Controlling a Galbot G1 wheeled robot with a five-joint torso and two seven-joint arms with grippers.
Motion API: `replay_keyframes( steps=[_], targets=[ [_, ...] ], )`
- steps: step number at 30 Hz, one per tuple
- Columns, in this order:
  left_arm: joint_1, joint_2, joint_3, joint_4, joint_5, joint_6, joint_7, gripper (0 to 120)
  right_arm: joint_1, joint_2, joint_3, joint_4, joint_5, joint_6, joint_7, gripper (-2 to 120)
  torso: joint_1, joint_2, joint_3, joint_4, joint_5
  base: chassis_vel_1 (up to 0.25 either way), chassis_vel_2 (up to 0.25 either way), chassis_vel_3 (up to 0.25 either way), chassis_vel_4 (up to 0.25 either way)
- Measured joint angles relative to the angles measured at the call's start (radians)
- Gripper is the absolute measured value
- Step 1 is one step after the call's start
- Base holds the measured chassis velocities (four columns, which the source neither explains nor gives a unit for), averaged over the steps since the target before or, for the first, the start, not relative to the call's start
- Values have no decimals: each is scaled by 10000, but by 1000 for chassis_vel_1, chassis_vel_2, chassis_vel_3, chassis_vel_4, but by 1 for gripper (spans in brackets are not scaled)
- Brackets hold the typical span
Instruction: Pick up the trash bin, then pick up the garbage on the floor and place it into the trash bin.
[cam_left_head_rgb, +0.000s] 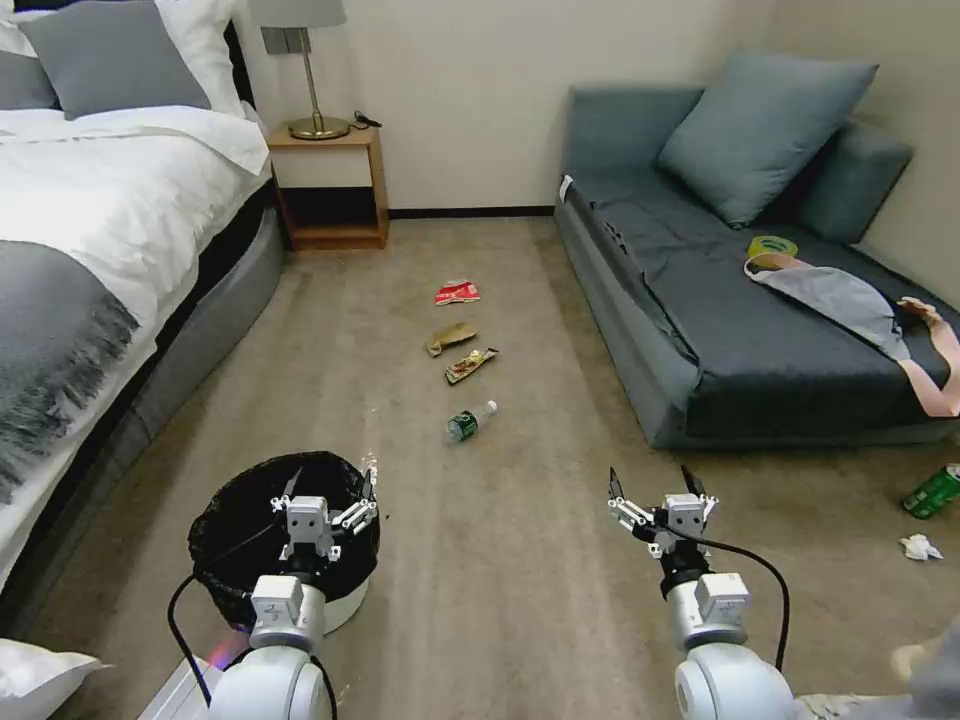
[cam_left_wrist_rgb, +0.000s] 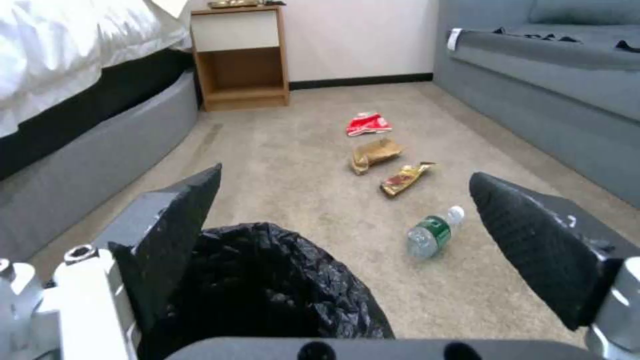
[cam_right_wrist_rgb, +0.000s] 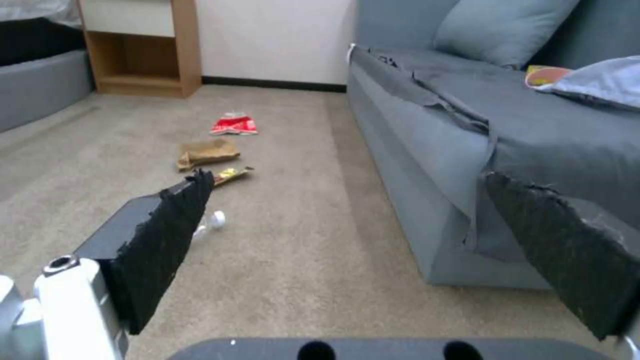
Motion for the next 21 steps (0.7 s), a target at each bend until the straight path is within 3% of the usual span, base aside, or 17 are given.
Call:
replay_keyframes(
  steps=[21],
  targets=[
    [0,0,0,-1,-1,6,0,100,0,-1,0,7,0,1,4,100,0,0,0,0,0,0,0,0,0]
  ],
)
